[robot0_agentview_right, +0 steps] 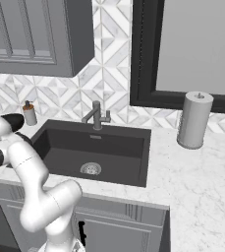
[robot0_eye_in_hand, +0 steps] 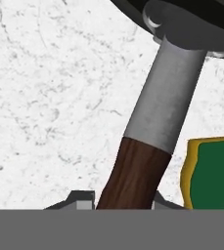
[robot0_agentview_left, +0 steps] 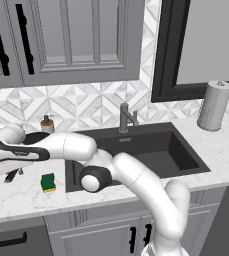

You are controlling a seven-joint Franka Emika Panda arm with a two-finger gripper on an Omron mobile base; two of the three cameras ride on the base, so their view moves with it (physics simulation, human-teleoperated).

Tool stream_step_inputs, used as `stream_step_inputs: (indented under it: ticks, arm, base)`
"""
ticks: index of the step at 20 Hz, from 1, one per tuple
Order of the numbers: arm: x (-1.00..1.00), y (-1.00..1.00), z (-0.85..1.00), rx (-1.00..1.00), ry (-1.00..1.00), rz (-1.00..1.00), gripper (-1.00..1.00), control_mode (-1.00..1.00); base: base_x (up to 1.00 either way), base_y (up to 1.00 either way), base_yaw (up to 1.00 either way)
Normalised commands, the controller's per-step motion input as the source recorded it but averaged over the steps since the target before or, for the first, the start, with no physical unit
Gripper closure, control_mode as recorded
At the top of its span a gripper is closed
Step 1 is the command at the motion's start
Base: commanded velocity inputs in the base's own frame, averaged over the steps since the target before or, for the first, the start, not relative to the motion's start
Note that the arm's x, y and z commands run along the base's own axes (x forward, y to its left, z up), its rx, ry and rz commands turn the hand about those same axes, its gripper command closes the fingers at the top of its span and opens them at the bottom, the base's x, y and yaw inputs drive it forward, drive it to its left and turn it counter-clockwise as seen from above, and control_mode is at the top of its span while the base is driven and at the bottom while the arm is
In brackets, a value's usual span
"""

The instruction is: Pick the pan and sponge and place them into the sink. Then turn on the water.

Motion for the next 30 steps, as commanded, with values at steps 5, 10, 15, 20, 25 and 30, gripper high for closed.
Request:
stream_step_inputs:
  ticks: [5, 10, 15, 20, 25, 30]
  arm:
    - [-0.1, -0.2, 0.33, 0.0, -0.03, -0.02, 1.0, -1.0]
    - [-0.09, -0.2, 0.25, 0.04, -0.04, -0.11, 1.0, -1.0]
    - [0.0, -0.52, 0.06, 0.04, -0.01, -0.18, 1.0, -1.0]
    - [0.0, -0.7, 0.0, 0.02, 0.0, -0.22, 1.0, -1.0]
    - [0.0, -0.62, 0.0, 0.0, -0.02, -0.25, 1.0, -1.0]
    - [0.0, -0.55, 0.0, 0.0, 0.0, -0.08, 1.0, -1.0]
  base:
    - [0.0, 0.0, 0.0]
    - [0.0, 0.0, 0.0]
    - [0.0, 0.0, 0.0]
    - [0.0, 0.0, 0.0]
    - [0.0, 0.0, 0.0]
    - [0.0, 0.0, 0.0]
